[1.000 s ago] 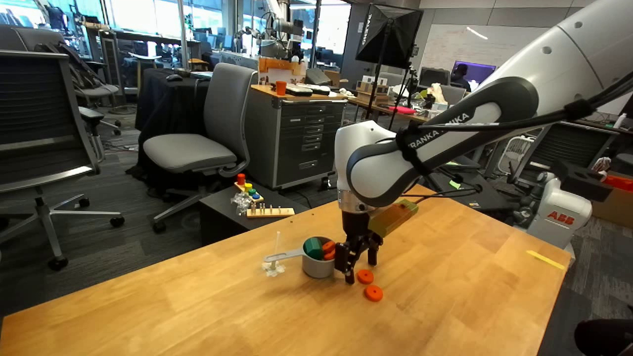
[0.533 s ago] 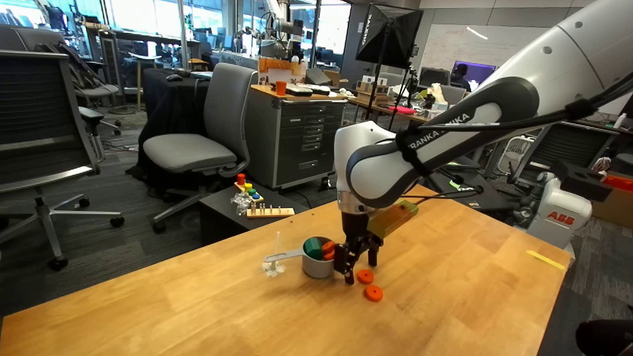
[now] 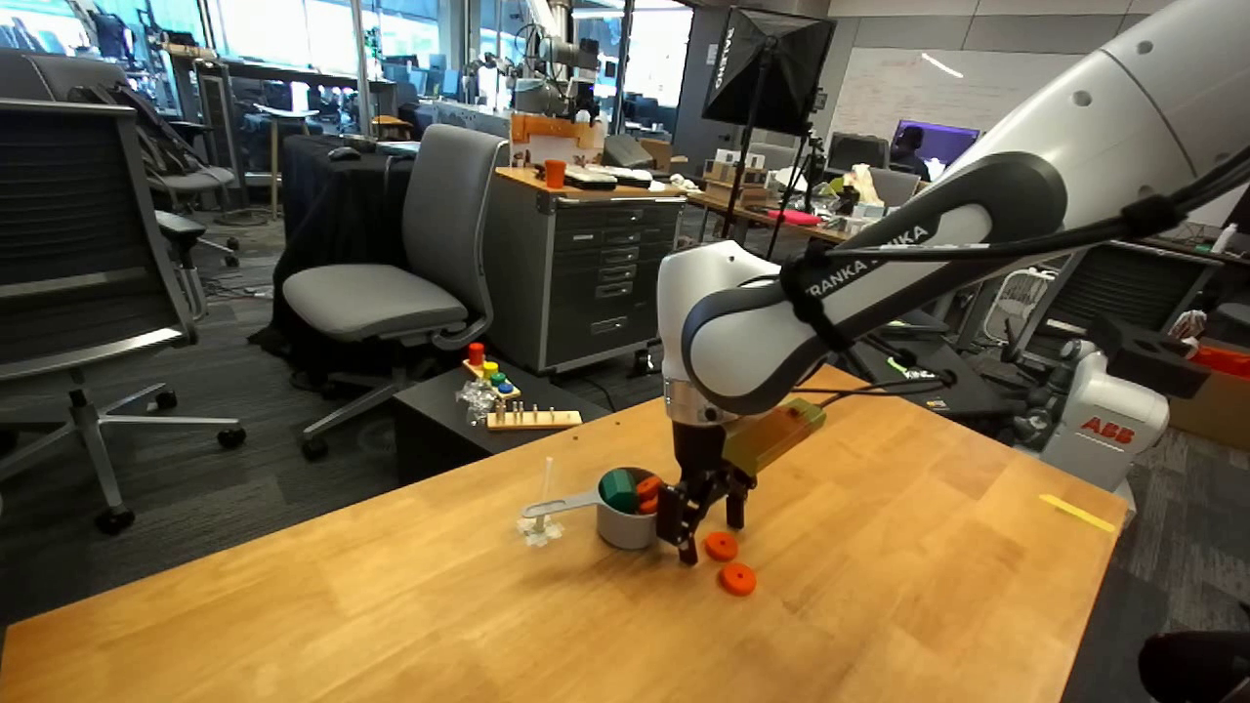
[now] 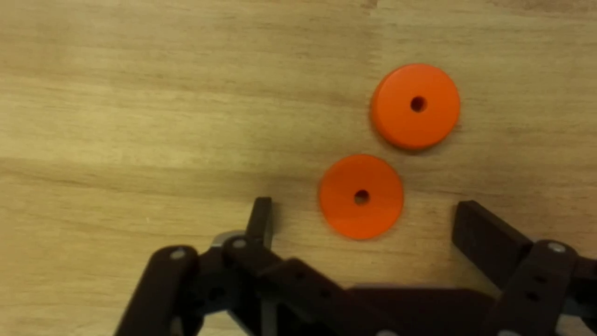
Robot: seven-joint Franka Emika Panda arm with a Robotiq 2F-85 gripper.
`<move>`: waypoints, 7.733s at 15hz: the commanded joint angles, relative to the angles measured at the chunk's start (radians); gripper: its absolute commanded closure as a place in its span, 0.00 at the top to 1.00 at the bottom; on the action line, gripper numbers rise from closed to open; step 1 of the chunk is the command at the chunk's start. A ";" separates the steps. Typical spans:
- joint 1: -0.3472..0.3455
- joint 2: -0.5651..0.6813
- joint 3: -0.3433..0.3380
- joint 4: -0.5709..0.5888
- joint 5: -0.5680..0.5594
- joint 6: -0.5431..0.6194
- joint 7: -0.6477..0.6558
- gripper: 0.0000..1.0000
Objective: Put all the blocks and rings in the cup
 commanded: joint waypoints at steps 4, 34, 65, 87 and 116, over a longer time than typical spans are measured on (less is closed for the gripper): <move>0.006 -0.031 0.006 -0.060 0.038 0.016 0.045 1.00; -0.019 -0.292 0.015 -0.208 0.105 0.102 0.042 0.18; 0.025 -0.060 0.028 0.124 0.097 0.036 0.031 1.00; 0.006 -0.338 0.019 -0.403 0.100 0.078 0.059 1.00; 0.015 -0.110 0.000 -0.203 0.037 0.097 -0.004 0.73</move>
